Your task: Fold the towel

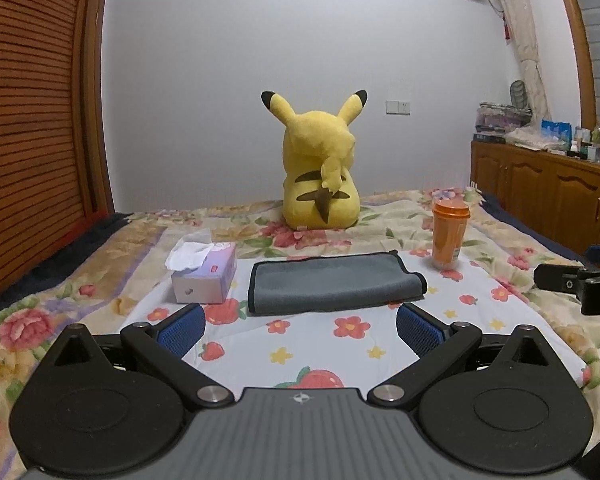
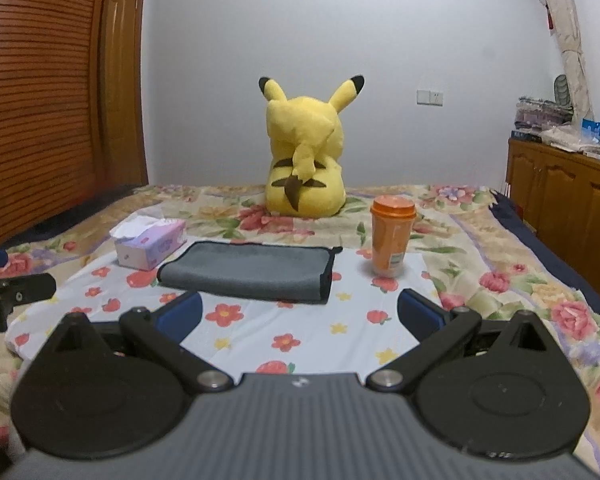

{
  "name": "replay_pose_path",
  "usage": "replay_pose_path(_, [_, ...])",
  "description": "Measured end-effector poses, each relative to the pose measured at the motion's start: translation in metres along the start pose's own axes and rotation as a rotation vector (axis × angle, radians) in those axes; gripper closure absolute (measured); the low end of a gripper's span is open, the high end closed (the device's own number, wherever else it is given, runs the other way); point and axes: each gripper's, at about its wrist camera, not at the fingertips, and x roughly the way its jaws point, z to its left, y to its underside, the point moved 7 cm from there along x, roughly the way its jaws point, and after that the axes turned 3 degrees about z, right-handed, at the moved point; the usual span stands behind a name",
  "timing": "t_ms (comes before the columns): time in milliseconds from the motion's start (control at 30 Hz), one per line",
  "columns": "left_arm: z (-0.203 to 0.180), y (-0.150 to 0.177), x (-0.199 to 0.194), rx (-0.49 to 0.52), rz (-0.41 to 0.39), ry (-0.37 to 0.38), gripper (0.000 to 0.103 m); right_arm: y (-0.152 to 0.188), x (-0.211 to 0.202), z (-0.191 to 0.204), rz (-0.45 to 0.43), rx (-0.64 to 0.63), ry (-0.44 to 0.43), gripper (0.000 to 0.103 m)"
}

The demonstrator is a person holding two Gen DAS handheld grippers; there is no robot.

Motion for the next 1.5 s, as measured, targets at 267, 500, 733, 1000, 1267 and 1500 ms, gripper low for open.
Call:
replay_pose_path(267, [-0.0001,-0.0031,-0.0069,0.004,-0.042,-0.002,0.000,-0.0053,-0.0069,-0.0025,-0.055,-0.002,0.014,0.000])
replay_pose_path(500, [0.0013,-0.0041,-0.0080,-0.003,-0.054,-0.006,0.000,-0.0064,-0.0078,-0.0048,-0.073,0.006,0.023,0.000])
replay_pose_path(733, [0.0020,-0.0038,-0.0075,-0.003,-0.054,-0.006,0.000,-0.0058,-0.0078,-0.0052,-0.072,0.013,0.028,0.000])
replay_pose_path(1000, [0.0021,-0.0038,-0.0075,-0.003,-0.055,-0.006,0.000,-0.0059,-0.0080,-0.0052,-0.073,0.014,0.028,0.000])
replay_pose_path(1267, [0.0021,-0.0038,-0.0072,-0.003,-0.055,-0.007,0.000,-0.0059,-0.0080,-0.0051,-0.073,0.013,0.028,0.000])
replay_pose_path(1500, [0.0022,-0.0037,-0.0070,-0.002,-0.054,-0.007,0.000,-0.0061,-0.0078,-0.0050,-0.073,0.013,0.027,0.000])
